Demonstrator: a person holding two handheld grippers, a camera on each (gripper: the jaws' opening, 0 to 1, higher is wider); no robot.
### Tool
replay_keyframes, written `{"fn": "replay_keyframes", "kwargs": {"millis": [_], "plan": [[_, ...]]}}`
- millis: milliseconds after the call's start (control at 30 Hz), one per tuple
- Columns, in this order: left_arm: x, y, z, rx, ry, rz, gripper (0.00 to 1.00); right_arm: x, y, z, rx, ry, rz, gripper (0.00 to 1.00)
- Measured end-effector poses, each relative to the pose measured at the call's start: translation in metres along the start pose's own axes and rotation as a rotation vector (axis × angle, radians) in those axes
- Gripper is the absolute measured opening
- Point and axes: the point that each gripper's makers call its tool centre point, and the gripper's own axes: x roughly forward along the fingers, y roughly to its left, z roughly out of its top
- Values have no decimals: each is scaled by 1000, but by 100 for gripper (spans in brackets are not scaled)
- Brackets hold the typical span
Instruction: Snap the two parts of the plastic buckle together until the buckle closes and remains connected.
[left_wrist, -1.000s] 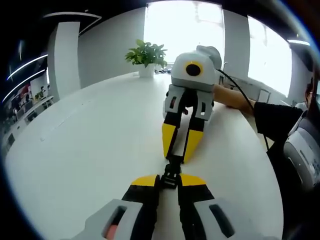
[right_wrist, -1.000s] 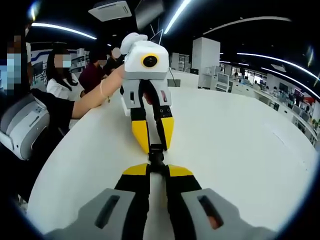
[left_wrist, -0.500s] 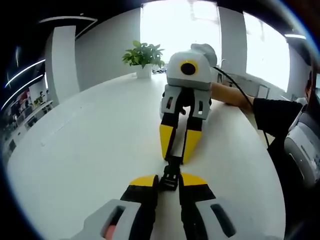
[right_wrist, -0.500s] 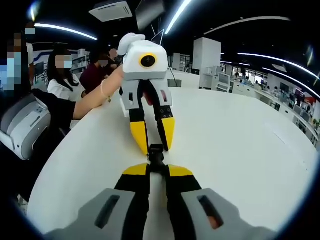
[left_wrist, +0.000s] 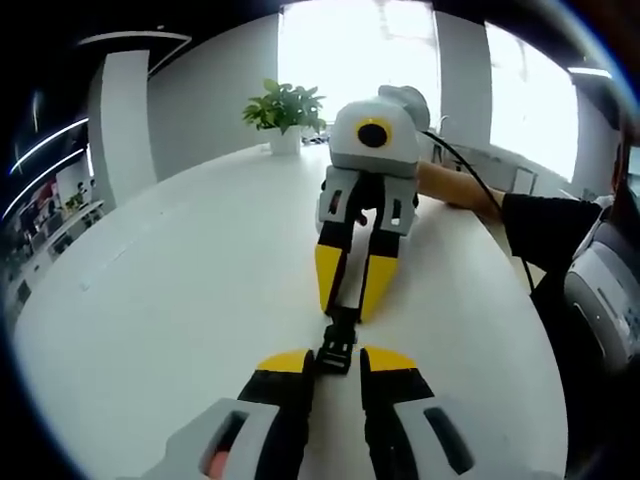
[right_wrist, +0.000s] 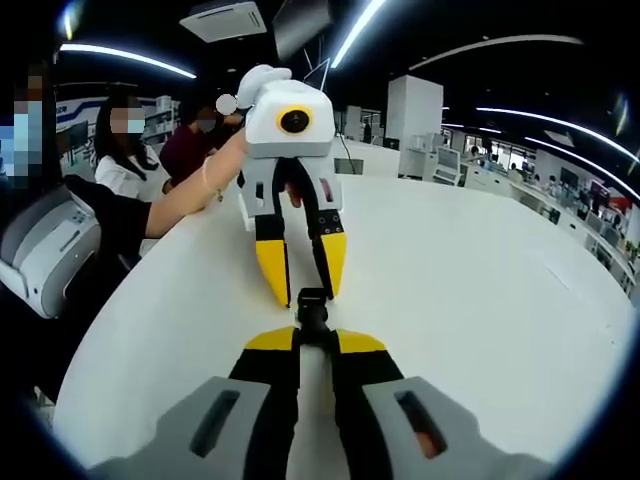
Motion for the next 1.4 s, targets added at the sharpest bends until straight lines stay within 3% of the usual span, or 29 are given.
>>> {"fn": "replay_keyframes", "kwargs": {"millis": [233,700,1400], "plan": [[2,5,0,-55,-8,17,14,0,-2,0,4,0,-6,12],[3,7,2,-43,-2,35,12,1,-5,-1,32,5,-38,12],[4,8,4,-5,-14,46,13,0,-9,1,1,18,-65,12]]}}
